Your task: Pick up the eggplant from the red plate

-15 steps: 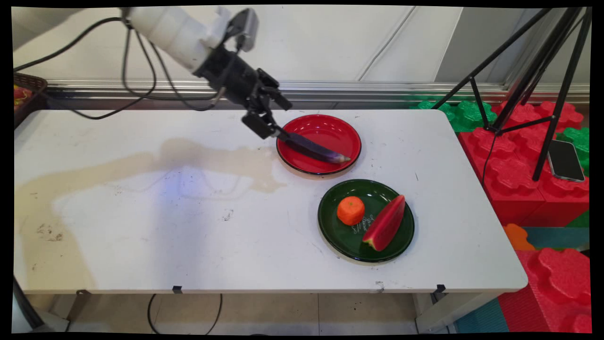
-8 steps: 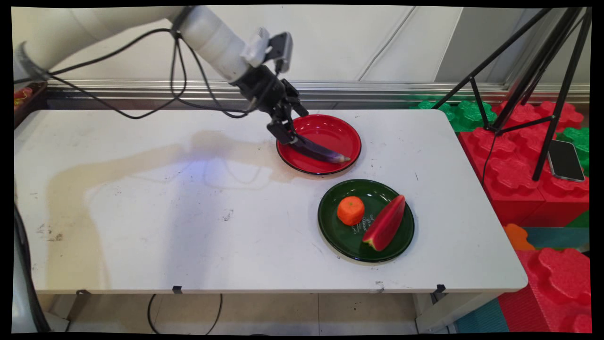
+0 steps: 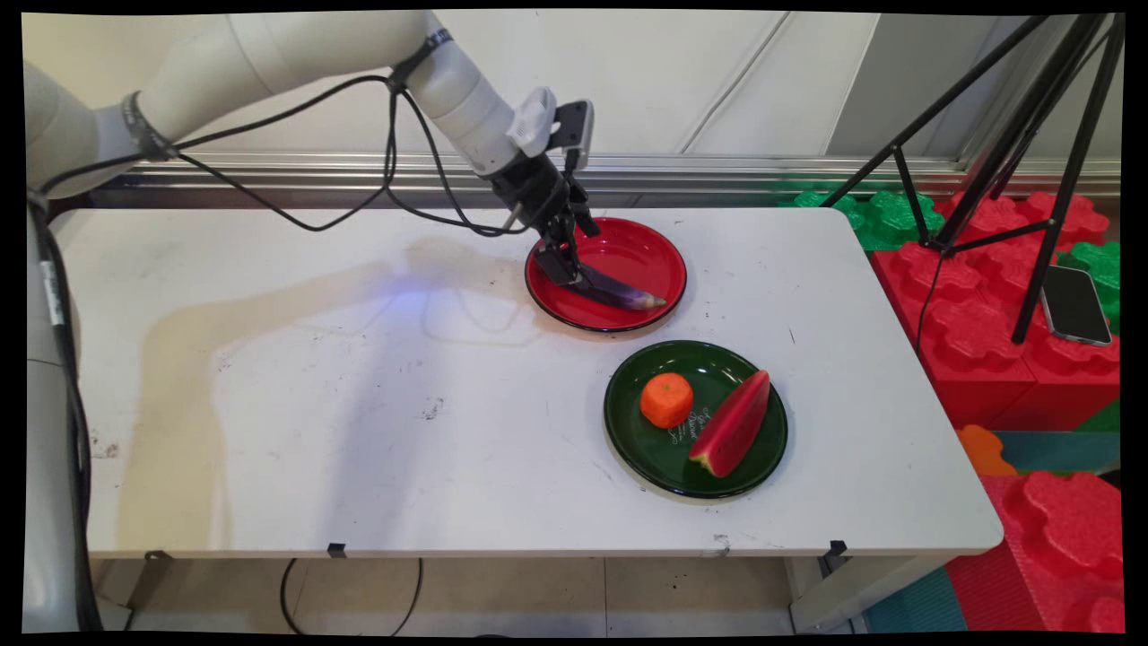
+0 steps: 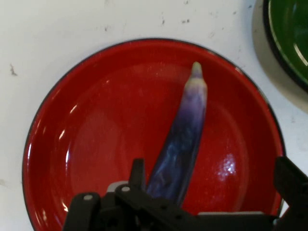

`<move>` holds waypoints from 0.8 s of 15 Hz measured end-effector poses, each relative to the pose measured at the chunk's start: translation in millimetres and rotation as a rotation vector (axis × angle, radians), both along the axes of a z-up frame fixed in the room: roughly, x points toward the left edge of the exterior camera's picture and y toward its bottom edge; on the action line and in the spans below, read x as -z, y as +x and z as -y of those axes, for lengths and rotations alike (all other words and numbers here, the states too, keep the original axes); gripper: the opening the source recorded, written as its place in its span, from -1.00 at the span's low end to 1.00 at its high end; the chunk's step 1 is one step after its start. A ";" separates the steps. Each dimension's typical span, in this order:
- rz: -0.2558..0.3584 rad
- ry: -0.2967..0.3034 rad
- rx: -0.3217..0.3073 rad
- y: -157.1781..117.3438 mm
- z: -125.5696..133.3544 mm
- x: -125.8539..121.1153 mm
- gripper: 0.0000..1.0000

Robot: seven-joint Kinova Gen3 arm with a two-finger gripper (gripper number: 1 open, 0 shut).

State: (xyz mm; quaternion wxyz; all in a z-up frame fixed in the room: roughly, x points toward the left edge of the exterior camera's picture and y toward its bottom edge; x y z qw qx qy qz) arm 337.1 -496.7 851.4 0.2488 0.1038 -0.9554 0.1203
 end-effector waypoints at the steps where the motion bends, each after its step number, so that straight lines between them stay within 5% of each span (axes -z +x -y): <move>1: 0.009 0.004 0.002 -1.1 3.2 4.0 1.00; 12: 0.084 0.029 0.010 -11.0 37.8 47.8 1.00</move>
